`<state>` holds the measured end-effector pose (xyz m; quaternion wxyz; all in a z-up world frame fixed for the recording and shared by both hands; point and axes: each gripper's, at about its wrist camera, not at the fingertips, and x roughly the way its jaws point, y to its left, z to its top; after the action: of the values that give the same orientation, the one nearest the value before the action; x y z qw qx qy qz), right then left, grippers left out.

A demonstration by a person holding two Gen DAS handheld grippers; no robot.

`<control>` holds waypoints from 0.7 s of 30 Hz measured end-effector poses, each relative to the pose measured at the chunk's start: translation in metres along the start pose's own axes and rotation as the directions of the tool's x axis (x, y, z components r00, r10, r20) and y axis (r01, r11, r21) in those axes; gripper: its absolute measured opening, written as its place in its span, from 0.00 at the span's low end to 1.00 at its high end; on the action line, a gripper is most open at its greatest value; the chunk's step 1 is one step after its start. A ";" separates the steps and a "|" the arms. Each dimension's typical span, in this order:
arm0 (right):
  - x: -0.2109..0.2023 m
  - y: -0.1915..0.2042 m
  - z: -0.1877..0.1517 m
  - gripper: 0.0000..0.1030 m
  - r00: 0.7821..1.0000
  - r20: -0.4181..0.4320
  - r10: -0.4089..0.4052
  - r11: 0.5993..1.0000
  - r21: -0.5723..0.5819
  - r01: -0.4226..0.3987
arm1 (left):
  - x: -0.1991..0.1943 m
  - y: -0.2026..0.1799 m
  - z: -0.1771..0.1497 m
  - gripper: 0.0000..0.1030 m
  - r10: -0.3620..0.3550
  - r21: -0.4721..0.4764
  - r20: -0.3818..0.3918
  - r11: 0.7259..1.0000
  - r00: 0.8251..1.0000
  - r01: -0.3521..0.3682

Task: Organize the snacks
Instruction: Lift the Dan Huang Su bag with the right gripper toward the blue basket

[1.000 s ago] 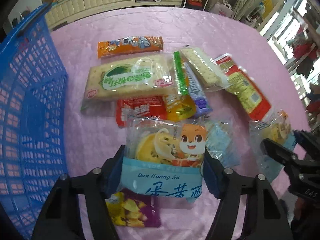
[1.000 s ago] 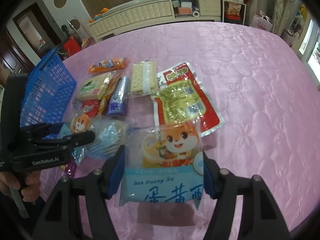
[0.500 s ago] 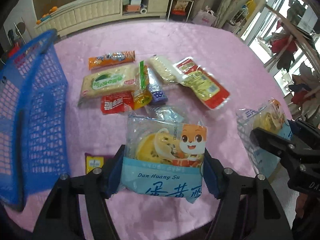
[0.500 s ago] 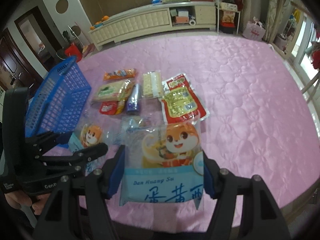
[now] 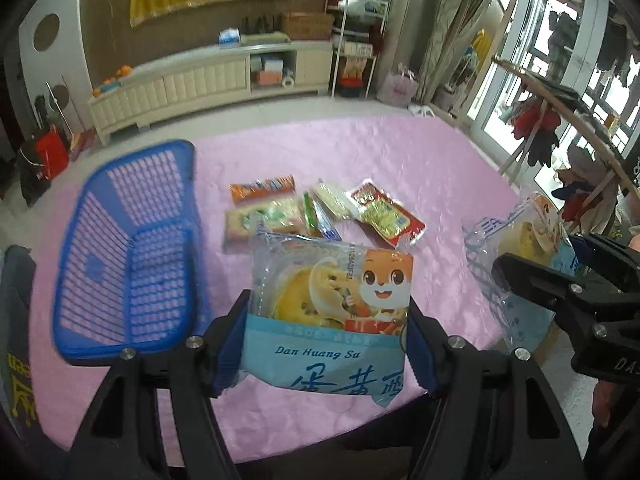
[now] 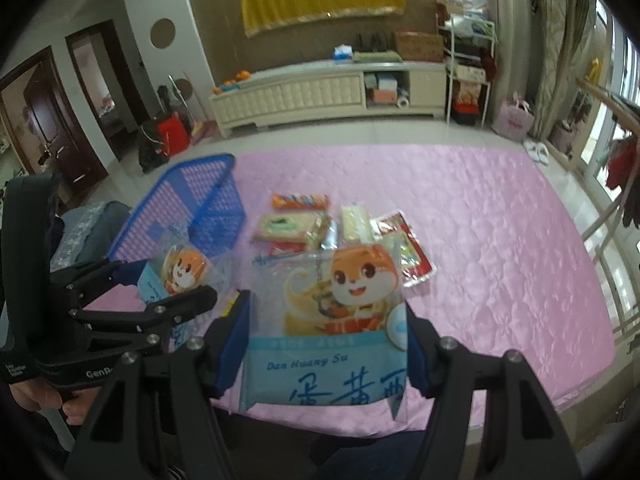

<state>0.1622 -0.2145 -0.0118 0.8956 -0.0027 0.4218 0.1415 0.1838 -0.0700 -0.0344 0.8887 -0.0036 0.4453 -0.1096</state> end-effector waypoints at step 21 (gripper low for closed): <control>0.014 0.124 0.056 0.68 0.996 0.073 0.059 0.985 -0.166 -0.046 | -0.086 0.102 0.017 0.65 0.098 -0.070 0.133 0.994 0.986 -0.089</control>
<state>0.1811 -0.0852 0.0279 0.9040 -0.0599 0.3734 0.1994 0.1672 0.0448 0.0335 0.9205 -0.0185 0.3867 -0.0531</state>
